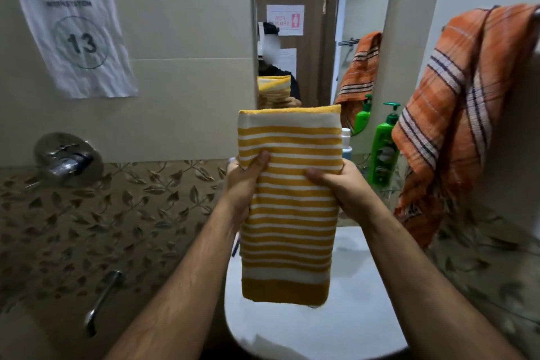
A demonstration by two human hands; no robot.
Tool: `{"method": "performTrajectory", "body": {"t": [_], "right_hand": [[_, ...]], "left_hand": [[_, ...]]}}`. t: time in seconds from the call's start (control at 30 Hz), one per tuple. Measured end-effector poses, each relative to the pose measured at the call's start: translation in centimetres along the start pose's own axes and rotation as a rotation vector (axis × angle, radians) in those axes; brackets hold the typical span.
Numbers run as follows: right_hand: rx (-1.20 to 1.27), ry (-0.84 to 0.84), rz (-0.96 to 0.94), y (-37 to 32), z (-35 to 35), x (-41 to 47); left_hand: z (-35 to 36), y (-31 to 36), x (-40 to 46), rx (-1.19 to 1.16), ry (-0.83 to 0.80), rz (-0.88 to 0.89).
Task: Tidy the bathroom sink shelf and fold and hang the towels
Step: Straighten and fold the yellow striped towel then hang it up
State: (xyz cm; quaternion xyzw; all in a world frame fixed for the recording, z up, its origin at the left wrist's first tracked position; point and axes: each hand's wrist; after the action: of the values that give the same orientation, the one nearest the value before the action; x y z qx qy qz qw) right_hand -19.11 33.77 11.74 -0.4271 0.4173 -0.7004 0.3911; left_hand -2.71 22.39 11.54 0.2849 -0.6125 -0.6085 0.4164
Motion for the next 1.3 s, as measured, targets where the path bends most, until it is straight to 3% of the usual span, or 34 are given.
{"method": "performTrajectory", "body": {"t": [0.33,0.77,1.0,1.3], "right_hand": [[-0.115,0.274,-0.216,-6.1,-3.5,-1.1],[-0.333,0.774,-0.456,-12.7,-4.4,-2.9],[-0.488,0.994,-0.566,-17.6,-2.4,-6.5],[-0.904,1.325,-0.740,-26.4,-1.6,-11.8]], "left_hand": [[5.9,-0.8,3.5,-0.107,-0.418,0.076],[14.7,3.2,9.5,-0.127,-0.780,0.218],[20.6,6.6,7.8,-0.235,-0.927,0.310],[28.9,14.7,4.3,-0.208,-1.044,0.616]]}}
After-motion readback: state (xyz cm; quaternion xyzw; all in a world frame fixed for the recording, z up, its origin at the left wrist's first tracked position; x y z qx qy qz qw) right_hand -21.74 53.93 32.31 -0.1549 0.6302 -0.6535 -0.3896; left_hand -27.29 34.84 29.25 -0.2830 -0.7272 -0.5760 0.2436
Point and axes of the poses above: each hand's wrist, its own x-axis towards the middle knuckle, its own z-axis out of the palm, y = z × x, and after that the axes turned 13 degrees about x, right-handed
